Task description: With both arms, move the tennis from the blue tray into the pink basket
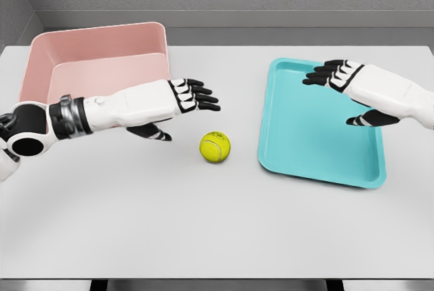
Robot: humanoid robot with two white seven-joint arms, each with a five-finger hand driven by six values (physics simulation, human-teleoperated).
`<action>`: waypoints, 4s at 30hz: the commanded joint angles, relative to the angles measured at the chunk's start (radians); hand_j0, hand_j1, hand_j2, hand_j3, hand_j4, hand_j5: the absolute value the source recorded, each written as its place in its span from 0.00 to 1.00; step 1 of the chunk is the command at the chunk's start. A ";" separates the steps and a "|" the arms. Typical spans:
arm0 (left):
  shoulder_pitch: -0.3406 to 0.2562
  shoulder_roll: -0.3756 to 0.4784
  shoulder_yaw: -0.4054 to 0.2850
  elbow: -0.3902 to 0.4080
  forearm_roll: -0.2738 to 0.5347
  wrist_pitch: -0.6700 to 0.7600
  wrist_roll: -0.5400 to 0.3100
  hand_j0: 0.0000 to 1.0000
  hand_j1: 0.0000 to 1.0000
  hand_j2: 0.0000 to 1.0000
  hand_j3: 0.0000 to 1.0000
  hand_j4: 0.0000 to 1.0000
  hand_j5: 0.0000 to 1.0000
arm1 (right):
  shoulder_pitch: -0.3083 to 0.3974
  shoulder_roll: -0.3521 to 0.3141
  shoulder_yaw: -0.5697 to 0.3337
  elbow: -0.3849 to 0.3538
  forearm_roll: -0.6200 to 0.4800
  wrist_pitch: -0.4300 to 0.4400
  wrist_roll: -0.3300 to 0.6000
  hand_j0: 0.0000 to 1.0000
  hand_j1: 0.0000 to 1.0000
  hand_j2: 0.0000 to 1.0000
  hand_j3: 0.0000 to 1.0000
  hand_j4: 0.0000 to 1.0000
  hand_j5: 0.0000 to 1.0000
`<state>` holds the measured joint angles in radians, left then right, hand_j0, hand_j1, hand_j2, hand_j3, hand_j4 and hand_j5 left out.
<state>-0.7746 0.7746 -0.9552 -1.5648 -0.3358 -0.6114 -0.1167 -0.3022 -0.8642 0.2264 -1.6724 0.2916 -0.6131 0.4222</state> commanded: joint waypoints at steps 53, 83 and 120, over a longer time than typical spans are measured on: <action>-0.094 -0.259 -0.191 0.327 0.173 0.001 -0.195 1.00 1.00 1.00 1.00 1.00 1.00 | 0.035 0.002 -0.007 0.006 -0.012 0.002 0.004 1.00 1.00 1.00 1.00 1.00 1.00; -0.138 -0.244 -0.280 0.374 0.264 0.001 -0.198 1.00 1.00 1.00 1.00 1.00 1.00 | 0.034 0.005 -0.006 0.010 -0.012 0.002 0.007 1.00 1.00 1.00 1.00 1.00 1.00; -0.175 -0.276 -0.346 0.388 0.268 0.001 -0.193 0.87 0.87 0.87 0.87 0.87 0.87 | 0.034 0.007 -0.006 0.010 -0.012 0.002 0.007 1.00 1.00 1.00 1.00 1.00 1.00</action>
<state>-0.9495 0.4979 -1.2977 -1.1729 -0.0745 -0.6123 -0.3107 -0.2684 -0.8567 0.2211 -1.6626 0.2861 -0.6131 0.4303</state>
